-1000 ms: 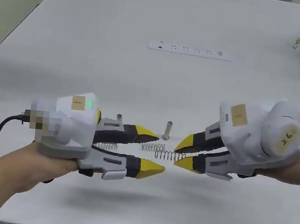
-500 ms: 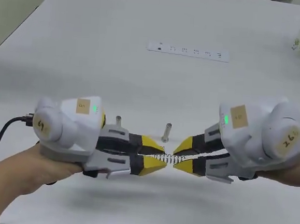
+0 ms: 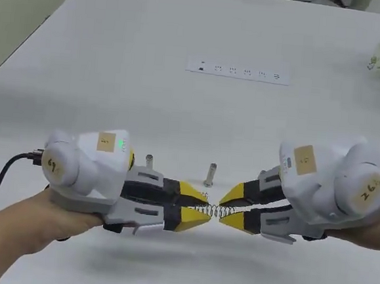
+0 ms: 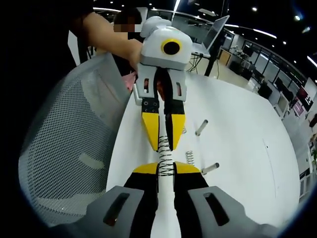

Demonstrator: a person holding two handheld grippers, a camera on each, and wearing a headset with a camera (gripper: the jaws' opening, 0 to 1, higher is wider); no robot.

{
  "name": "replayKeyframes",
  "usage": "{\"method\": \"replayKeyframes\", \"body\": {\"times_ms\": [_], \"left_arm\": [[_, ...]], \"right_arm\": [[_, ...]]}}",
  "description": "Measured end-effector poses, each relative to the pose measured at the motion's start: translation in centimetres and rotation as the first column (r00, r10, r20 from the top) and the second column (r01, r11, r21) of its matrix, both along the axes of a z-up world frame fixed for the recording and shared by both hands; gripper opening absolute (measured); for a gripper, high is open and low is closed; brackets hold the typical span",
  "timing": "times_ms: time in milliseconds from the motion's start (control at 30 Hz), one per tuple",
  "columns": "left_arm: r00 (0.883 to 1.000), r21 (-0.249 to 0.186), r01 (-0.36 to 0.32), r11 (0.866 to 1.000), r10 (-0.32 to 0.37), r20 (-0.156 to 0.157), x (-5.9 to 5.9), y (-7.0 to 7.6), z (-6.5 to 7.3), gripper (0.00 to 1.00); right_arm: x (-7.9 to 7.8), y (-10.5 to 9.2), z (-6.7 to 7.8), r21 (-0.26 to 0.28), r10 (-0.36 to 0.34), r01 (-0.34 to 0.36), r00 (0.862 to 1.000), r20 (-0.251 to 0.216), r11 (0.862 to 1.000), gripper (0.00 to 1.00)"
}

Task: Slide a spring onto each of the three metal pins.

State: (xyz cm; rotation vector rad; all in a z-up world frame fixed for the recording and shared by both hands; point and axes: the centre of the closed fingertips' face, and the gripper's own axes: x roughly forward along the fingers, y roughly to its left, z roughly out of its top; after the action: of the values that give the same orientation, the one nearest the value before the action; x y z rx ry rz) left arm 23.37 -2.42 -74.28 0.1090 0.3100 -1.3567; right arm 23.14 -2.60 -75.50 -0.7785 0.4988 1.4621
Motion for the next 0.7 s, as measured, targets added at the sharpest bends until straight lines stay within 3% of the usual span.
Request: {"method": "replayKeyframes", "body": {"times_ms": [467,700], "left_arm": [[1.0,0.001,0.012,1.0,-0.012,-0.02,-0.27,-0.04,0.05,0.02],[0.999,0.004,0.022,1.0,-0.022,-0.025,-0.55,-0.02,0.0,0.02]], "right_arm": [[0.04,-0.17,0.04,0.039,-0.039,0.04,0.999,-0.026,0.998,0.1],[-0.25,-0.96,-0.54,0.064,-0.078,0.083,0.994,-0.081,0.994,0.12]]}}
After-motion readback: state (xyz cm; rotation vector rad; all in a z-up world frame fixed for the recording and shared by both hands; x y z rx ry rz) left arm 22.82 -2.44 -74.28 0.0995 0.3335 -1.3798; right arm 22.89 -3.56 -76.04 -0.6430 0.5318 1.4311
